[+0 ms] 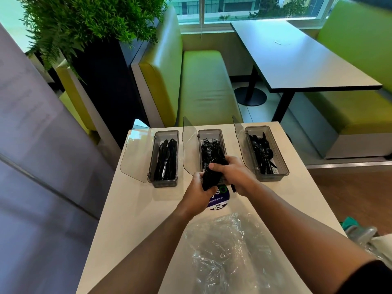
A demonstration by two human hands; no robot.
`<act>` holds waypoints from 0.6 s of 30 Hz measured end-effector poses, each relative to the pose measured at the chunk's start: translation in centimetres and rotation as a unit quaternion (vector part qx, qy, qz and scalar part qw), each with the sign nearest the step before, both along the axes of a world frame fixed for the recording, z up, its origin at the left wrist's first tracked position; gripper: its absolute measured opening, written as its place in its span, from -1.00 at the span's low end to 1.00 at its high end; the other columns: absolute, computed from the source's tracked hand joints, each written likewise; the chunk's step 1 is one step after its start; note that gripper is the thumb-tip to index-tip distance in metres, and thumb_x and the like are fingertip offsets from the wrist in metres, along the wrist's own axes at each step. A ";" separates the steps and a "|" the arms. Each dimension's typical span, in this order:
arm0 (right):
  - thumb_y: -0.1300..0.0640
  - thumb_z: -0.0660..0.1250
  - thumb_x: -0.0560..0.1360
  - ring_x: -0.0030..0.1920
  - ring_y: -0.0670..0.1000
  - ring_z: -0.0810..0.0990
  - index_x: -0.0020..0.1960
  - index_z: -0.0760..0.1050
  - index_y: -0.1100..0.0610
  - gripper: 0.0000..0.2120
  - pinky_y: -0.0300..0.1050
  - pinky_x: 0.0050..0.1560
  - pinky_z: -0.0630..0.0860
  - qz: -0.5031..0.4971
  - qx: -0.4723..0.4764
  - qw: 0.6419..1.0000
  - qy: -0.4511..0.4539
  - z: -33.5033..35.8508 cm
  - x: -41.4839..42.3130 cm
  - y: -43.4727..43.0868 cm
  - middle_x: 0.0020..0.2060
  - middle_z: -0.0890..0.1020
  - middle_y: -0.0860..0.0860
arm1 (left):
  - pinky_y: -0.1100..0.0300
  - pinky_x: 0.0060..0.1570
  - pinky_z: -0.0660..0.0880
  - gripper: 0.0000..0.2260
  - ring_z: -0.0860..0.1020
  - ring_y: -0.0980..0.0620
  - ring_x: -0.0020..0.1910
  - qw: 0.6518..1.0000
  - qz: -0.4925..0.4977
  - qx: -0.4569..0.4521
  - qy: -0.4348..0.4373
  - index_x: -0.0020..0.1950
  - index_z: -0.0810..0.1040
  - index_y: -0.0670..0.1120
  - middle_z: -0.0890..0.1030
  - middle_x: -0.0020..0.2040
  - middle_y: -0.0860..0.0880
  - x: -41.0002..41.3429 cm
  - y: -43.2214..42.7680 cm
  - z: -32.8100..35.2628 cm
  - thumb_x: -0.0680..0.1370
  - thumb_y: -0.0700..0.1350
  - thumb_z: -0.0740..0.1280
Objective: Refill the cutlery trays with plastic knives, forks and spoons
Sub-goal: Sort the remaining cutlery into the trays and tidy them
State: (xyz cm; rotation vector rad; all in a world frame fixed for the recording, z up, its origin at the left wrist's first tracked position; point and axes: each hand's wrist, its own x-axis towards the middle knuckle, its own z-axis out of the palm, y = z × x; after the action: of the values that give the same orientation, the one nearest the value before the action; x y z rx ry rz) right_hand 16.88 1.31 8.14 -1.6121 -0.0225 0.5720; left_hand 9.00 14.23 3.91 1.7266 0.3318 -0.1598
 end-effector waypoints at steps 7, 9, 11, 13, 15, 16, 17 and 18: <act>0.28 0.41 0.55 -0.58 -0.18 0.46 0.01 0.51 0.17 -0.90 -0.30 -0.61 0.30 -0.074 0.072 0.994 0.035 1.4 1.8 -0.8 -0.24 0.61 0.08 | 0.23 -0.21 0.53 -0.76 0.65 0.03 0.07 1.000 -0.016 0.008 -0.014 0.24 0.41 0.04 0.65 0.12 0.01 -0.5 0.3 0.7 0.61 -0.08 0.38; 0.25 0.39 0.57 -0.58 -0.15 0.37 0.00 0.49 0.17 -0.92 -0.28 -0.61 0.26 -0.078 0.084 0.993 0.042 1.1 2.4 -1.2 -0.13 0.59 0.17 | 0.31 -0.28 0.49 -0.78 0.66 0.02 0.04 1.000 -0.015 -0.002 -0.022 0.24 0.42 0.05 0.65 0.11 -0.01 -0.7 0.4 0.9 0.62 -0.07 0.36; 0.24 0.37 0.58 -0.55 -0.13 0.32 0.05 0.47 0.20 -0.91 -0.27 -0.61 0.27 -0.078 0.095 0.991 0.054 0.8 2.5 -1.4 -0.08 0.60 0.23 | 0.29 -0.25 0.48 -0.78 0.65 0.04 0.01 0.999 -0.021 -0.008 -0.032 0.27 0.44 0.07 0.67 0.09 0.01 -0.6 0.3 0.9 0.64 -0.07 0.33; 0.22 0.35 0.60 -0.53 -0.11 0.33 0.10 0.46 0.23 -0.87 -0.27 -0.60 0.29 -0.076 0.109 0.989 0.060 0.5 2.4 -1.4 -0.10 0.68 0.24 | 0.19 -0.06 0.56 -0.73 0.64 0.09 0.02 0.998 -0.037 -0.013 -0.043 0.34 0.44 0.08 0.68 0.10 0.05 -0.7 0.0 1.2 0.64 -0.05 0.30; 0.21 0.35 0.60 -0.53 -0.10 0.35 0.09 0.46 0.24 -0.87 -0.28 -0.60 0.28 -0.076 0.113 0.989 0.055 0.1 2.1 -1.2 -0.15 0.70 0.22 | -0.01 0.22 0.56 -0.66 0.62 0.05 0.20 0.998 -0.052 -0.013 -0.038 0.41 0.41 0.09 0.66 0.19 0.05 -0.8 -0.4 1.3 0.62 -0.03 0.29; 0.20 0.36 0.59 -0.52 -0.10 0.37 0.09 0.47 0.24 -0.86 -0.28 -0.60 0.28 -0.076 0.109 0.990 0.052 0.0 2.0 -1.1 -0.18 0.70 0.21 | -0.08 0.28 0.53 -0.66 0.60 0.04 0.25 0.998 -0.060 -0.010 -0.035 0.40 0.41 0.13 0.64 0.23 0.04 -0.8 -0.5 1.3 0.63 -0.03 0.29; 0.20 0.38 0.58 -0.50 -0.09 0.39 0.09 0.47 0.24 -0.84 -0.28 -0.59 0.28 -0.076 0.104 0.990 0.050 -0.2 1.9 -1.0 -0.19 0.70 0.19 | -0.11 0.31 0.51 -0.69 0.59 0.03 0.27 0.997 -0.063 -0.006 -0.033 0.36 0.41 0.20 0.63 0.24 0.04 -0.8 -0.6 1.2 0.64 -0.05 0.28; 0.19 0.39 0.57 -0.49 -0.09 0.41 0.10 0.48 0.25 -0.82 -0.28 -0.59 0.28 -0.075 0.101 0.991 0.051 -0.3 1.9 -0.9 -0.20 0.71 0.18 | -0.13 0.31 0.51 -0.69 0.59 0.02 0.27 0.997 -0.066 -0.001 -0.029 0.32 0.41 0.27 0.63 0.23 0.04 -0.8 -0.6 1.0 0.64 -0.07 0.28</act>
State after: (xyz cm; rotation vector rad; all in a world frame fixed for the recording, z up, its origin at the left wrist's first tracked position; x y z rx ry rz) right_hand 18.79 0.38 7.81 -1.3729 0.1117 0.5177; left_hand 8.18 13.60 4.91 1.7481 0.1755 -0.2063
